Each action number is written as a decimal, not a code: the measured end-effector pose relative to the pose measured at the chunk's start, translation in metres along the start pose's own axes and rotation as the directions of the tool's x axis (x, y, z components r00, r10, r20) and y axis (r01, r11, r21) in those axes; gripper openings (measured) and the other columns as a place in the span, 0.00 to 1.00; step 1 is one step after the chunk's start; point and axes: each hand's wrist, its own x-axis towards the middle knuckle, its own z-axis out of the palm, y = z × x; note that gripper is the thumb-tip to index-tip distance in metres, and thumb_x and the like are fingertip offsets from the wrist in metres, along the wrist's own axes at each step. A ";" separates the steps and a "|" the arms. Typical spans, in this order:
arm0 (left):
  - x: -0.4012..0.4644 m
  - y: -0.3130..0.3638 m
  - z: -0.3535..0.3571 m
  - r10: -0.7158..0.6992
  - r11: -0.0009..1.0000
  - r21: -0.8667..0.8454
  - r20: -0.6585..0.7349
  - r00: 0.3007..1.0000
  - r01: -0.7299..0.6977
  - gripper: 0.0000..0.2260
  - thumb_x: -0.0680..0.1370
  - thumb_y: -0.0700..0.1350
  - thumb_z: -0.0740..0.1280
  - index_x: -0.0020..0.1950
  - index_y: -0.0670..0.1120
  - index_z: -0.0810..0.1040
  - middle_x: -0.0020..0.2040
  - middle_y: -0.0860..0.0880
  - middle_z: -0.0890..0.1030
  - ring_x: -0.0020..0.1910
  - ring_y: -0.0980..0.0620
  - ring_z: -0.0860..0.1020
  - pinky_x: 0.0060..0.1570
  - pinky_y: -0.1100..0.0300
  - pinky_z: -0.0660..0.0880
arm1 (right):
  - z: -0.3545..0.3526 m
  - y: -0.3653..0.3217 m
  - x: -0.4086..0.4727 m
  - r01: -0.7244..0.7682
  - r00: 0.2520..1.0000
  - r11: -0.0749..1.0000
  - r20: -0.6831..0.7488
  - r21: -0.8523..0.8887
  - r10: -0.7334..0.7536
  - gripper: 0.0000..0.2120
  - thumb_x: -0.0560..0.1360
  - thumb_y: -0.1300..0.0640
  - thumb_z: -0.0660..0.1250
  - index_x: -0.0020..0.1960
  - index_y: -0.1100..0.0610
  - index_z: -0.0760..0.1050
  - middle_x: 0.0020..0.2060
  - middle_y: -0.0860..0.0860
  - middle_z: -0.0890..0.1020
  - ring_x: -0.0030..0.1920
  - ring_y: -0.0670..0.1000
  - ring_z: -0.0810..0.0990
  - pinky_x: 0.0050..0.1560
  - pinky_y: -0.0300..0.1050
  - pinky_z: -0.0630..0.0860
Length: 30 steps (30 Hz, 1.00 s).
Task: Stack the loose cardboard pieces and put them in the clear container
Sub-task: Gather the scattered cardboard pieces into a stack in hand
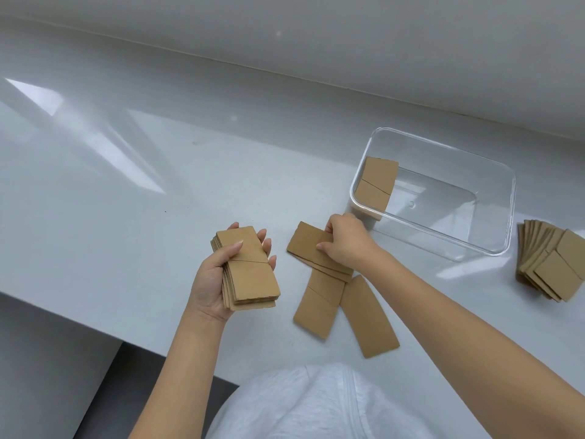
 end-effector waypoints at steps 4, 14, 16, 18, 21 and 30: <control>0.003 -0.006 0.003 -0.035 0.999 0.024 -0.009 0.999 0.035 0.17 0.70 0.38 0.64 0.56 0.52 0.75 0.53 0.40 0.83 0.47 0.44 0.82 0.47 0.48 0.80 | 0.003 -0.001 -0.005 0.042 0.999 0.999 0.004 -0.011 -0.042 0.14 0.74 0.55 0.68 0.54 0.61 0.69 0.52 0.58 0.77 0.48 0.56 0.74 0.46 0.49 0.73; 0.000 0.000 0.014 -0.018 0.995 0.100 0.037 0.999 0.014 0.18 0.70 0.38 0.64 0.58 0.52 0.74 0.52 0.40 0.83 0.47 0.44 0.83 0.47 0.48 0.80 | -0.027 -0.006 -0.021 0.255 0.964 0.940 0.012 0.227 -0.264 0.16 0.70 0.61 0.71 0.48 0.51 0.65 0.44 0.49 0.74 0.43 0.52 0.72 0.40 0.43 0.69; -0.003 0.004 0.014 0.000 0.995 0.095 0.066 0.998 -0.007 0.17 0.71 0.38 0.64 0.58 0.53 0.74 0.53 0.41 0.83 0.48 0.44 0.82 0.46 0.48 0.80 | -0.049 -0.009 -0.030 0.309 0.943 0.906 0.027 0.288 -0.330 0.21 0.66 0.62 0.74 0.52 0.50 0.69 0.42 0.46 0.76 0.40 0.48 0.74 0.37 0.39 0.71; -0.006 0.006 0.014 0.007 0.995 0.101 0.094 0.996 -0.016 0.17 0.71 0.39 0.64 0.58 0.53 0.74 0.54 0.41 0.83 0.48 0.44 0.82 0.46 0.48 0.80 | -0.061 -0.011 -0.038 0.382 0.906 0.903 0.114 0.196 -0.408 0.24 0.63 0.64 0.76 0.55 0.50 0.73 0.41 0.45 0.77 0.37 0.44 0.74 0.35 0.37 0.71; -0.010 0.003 0.017 -0.018 0.991 0.132 0.126 0.992 0.001 0.18 0.71 0.38 0.65 0.58 0.53 0.74 0.54 0.41 0.83 0.48 0.44 0.82 0.45 0.48 0.80 | -0.053 -0.014 -0.049 0.532 0.799 0.841 0.386 -0.095 -0.461 0.26 0.62 0.69 0.74 0.57 0.53 0.76 0.40 0.48 0.77 0.35 0.45 0.73 0.32 0.34 0.67; -0.015 -0.012 0.017 -0.100 0.977 0.200 0.128 0.987 0.073 0.18 0.70 0.38 0.65 0.58 0.52 0.75 0.54 0.40 0.82 0.48 0.43 0.83 0.44 0.47 0.80 | 0.003 -0.009 -0.062 0.602 0.769 0.688 0.526 -0.406 -0.363 0.09 0.71 0.67 0.60 0.50 0.61 0.71 0.39 0.55 0.69 0.40 0.56 0.68 0.37 0.47 0.65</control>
